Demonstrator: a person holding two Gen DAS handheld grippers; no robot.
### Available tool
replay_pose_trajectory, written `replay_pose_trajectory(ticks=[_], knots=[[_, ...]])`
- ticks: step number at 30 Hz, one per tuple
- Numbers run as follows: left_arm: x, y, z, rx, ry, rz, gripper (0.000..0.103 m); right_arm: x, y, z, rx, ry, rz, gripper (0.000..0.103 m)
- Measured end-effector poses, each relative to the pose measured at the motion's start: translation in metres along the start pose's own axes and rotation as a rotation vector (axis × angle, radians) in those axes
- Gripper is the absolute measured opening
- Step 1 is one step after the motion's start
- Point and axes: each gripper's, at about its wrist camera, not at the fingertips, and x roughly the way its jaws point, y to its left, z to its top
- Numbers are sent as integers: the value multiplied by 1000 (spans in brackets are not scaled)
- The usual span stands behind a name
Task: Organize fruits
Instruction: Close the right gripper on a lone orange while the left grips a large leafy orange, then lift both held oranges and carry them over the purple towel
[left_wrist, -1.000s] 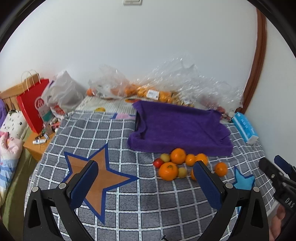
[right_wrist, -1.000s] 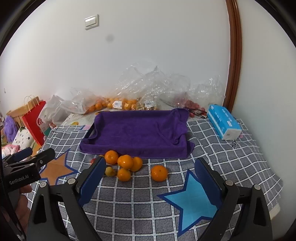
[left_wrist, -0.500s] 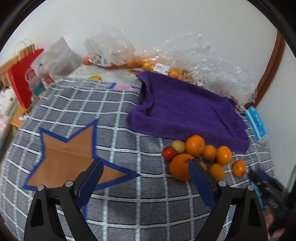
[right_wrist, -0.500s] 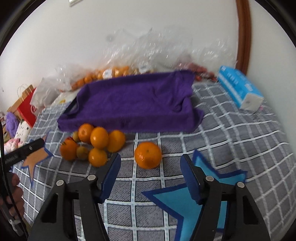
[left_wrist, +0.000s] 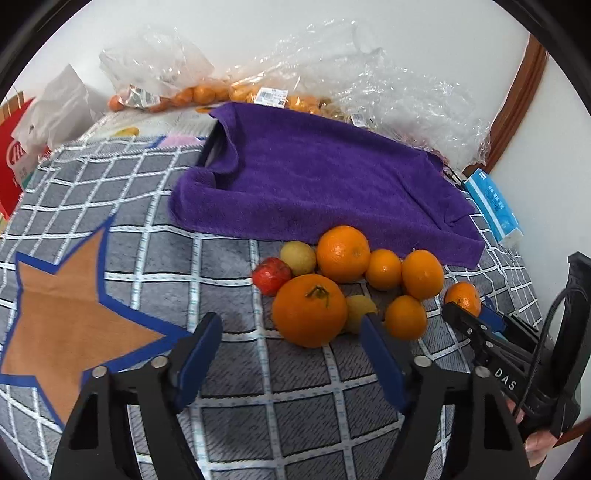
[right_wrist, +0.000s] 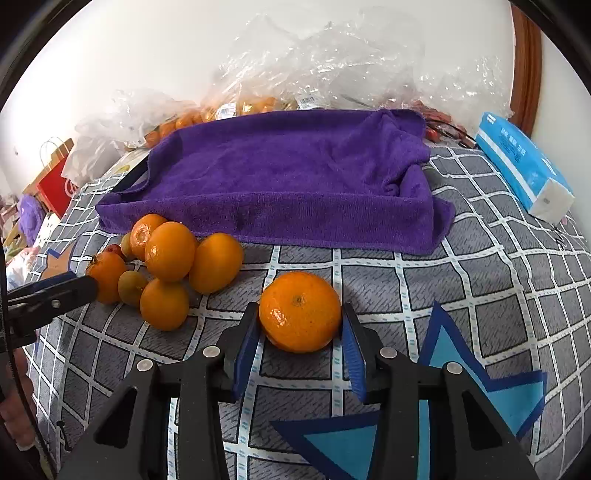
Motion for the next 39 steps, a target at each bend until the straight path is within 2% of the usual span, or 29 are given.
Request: replay_pose_trajectory(ticks=[4,6,8,11,14,22,24,31,34,39], knots=[[8,-4,4,4,3,-24,62,0,-1,0,1,-3,3,42],[8,-7,5,17,-5,-46,49,-1,-2,0,1,-6,2,42],[6,-9,6,34,-12,-46,41,-2,-3,-1,6,-12,7,42],[4,-8,6,33,9,-76,41,-6,-6,-1,23,-27,16,42],[-8,-2,5,19,-7,-73,41,-8,-8,-2,35,-35,14,42],[-21,31,6,-21,-46,115,41,-11,-6,-3,28,-45,6,42],[-18,38,4,-32,-48,132,41,-12,-5,-4,24,-48,10,42],[-14,45,-2,-38,-113,126,42,-10,-5,-3,22,-37,15,42],[-8,46,-6,-38,-104,153,43,-10,-3,-3,15,-36,13,42],[-8,49,-8,-63,-110,134,42,-10,-1,-2,15,-30,14,42]])
